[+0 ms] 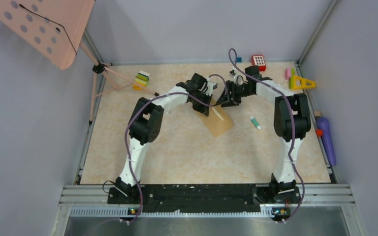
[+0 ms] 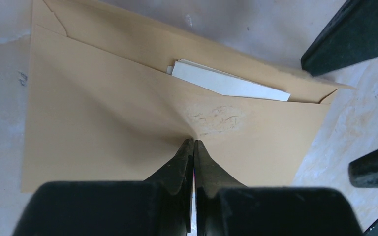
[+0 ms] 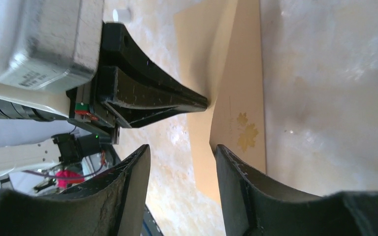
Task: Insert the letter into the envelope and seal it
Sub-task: Seal the envelope flap on the envelope.
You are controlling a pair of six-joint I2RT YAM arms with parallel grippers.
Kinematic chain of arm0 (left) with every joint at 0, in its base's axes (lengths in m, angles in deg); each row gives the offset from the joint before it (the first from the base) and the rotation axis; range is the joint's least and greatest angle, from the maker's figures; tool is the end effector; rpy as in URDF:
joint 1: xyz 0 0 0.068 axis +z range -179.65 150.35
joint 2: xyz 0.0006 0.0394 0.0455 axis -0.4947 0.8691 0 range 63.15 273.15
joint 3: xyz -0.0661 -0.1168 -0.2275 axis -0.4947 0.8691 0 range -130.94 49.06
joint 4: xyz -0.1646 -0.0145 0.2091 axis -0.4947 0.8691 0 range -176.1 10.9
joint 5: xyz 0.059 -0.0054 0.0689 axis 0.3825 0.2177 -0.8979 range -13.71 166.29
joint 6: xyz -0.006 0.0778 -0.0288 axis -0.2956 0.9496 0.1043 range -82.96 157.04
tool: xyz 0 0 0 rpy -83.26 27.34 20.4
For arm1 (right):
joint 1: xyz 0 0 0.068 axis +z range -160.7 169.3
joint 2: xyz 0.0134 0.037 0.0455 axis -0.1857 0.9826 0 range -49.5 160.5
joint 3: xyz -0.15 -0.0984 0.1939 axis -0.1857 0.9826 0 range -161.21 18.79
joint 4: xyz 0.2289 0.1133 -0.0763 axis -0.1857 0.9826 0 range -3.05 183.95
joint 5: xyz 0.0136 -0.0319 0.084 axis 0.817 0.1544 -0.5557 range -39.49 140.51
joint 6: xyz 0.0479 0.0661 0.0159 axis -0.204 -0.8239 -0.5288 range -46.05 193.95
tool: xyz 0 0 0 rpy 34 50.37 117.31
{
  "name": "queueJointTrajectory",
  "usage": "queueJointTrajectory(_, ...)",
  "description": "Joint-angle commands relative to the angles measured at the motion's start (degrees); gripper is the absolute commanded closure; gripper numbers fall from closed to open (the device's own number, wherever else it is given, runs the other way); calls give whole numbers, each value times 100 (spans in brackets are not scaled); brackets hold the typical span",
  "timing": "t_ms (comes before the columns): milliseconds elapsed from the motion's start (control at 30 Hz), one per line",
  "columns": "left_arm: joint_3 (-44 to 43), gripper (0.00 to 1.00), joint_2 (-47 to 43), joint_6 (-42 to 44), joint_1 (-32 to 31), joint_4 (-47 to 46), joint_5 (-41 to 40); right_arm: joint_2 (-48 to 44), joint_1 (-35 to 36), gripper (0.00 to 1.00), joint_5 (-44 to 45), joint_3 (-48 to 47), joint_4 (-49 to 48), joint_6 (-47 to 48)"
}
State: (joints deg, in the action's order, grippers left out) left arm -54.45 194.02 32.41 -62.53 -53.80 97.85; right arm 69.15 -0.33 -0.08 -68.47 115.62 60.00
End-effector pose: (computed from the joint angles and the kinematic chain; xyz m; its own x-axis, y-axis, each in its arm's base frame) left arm 0.4125 -0.2983 0.1224 -0.7757 0.4122 -0.4780 0.6002 0.7158 -0.3568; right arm 0.4298 0.1357 0.1541 -0.9463 -0.0176 -0.3229 -0.2735 0.5763 0.7701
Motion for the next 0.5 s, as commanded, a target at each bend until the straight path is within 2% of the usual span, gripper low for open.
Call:
queueJointTrajectory(0,87,95,191,-32,5,7,-208,54,202,52,-467,268,-378,-173)
queueJointTrajectory(133,146,96,146,-134,86,-82,-67,105,209,55,-739,567,-664,-414)
queueJointTrajectory(300,188,96,167,-166,131,-91,-7,187,206,58,-662,720,-761,-483)
queueJointTrajectory(467,190,96,144,-176,146,-100,42,352,213,73,-322,724,-746,-513)
